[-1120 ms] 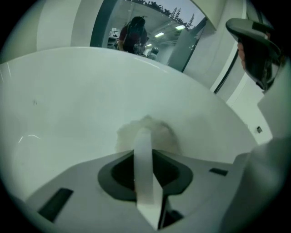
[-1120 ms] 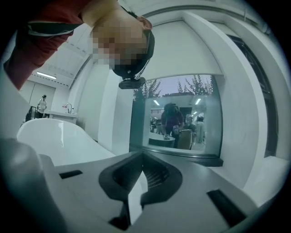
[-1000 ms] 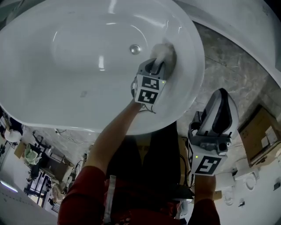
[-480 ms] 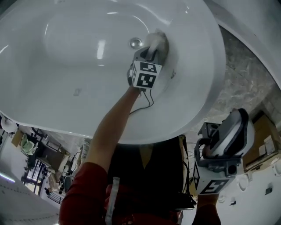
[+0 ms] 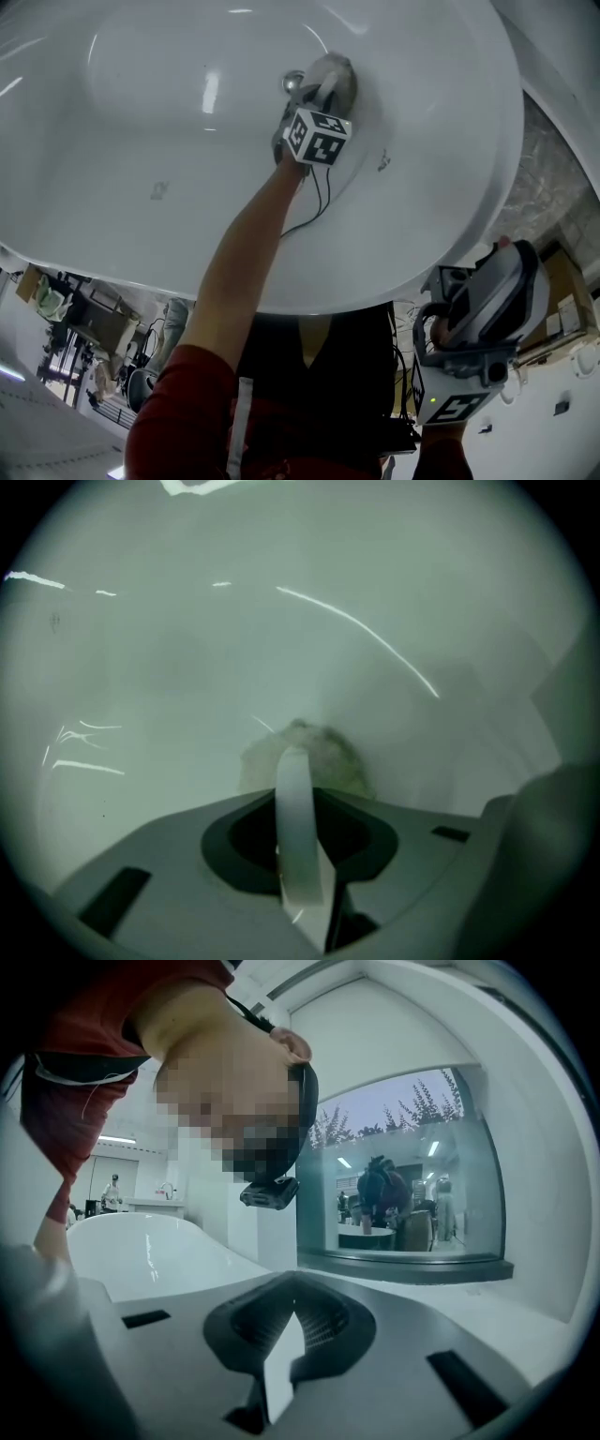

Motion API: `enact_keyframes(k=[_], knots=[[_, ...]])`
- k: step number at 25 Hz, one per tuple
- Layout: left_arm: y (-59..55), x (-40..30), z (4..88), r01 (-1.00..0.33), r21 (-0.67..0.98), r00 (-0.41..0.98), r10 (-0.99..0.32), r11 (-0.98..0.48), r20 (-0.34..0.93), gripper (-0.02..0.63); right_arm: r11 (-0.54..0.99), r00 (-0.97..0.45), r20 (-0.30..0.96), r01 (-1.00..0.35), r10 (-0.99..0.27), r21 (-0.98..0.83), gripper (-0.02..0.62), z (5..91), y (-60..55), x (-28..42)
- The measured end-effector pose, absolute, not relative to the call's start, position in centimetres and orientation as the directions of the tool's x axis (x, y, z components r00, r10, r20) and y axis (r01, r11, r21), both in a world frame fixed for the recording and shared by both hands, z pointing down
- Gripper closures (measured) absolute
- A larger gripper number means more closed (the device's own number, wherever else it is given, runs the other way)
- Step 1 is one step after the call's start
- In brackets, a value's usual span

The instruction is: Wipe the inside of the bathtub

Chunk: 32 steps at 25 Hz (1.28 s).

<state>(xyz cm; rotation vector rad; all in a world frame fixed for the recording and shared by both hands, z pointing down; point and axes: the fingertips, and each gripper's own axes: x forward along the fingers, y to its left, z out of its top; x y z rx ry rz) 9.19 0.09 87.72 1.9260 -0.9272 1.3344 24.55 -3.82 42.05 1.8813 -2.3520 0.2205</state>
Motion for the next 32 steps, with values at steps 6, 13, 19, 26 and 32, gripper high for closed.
enact_keyframes(k=[6,13,19,26,32], knots=[[0.2,9.0,87.5,-0.826,0.107,0.257,-0.201,-0.554,0.945,0.508,0.219,-0.218,0.172,-0.976,-0.961,-0.013,0.584,41.9,-3.5,24.4],[0.9,9.9,81.7,-0.810,0.166,0.350,-0.235,-0.563,0.907,0.508,0.188,-0.185,0.147,-0.982,-0.972,0.013,0.584,39.2,-2.2,24.9],[3.0,12.5,70.4,-0.716,0.279,0.530,-0.238,-0.640,0.814,0.508,0.187,-0.178,0.113,-0.980,-0.977,0.071,0.584,33.9,-0.2,24.4],[5.0,13.8,56.5,-0.612,0.365,0.656,-0.192,-0.701,0.730,0.508,0.059,-0.051,0.062,-0.990,-0.997,0.128,0.584,27.3,3.2,25.4],[8.9,14.8,49.8,-0.556,0.433,0.691,-0.104,-0.710,0.715,0.508,-0.019,0.022,0.018,-0.989,-1.000,0.146,0.584,23.7,5.3,25.4]])
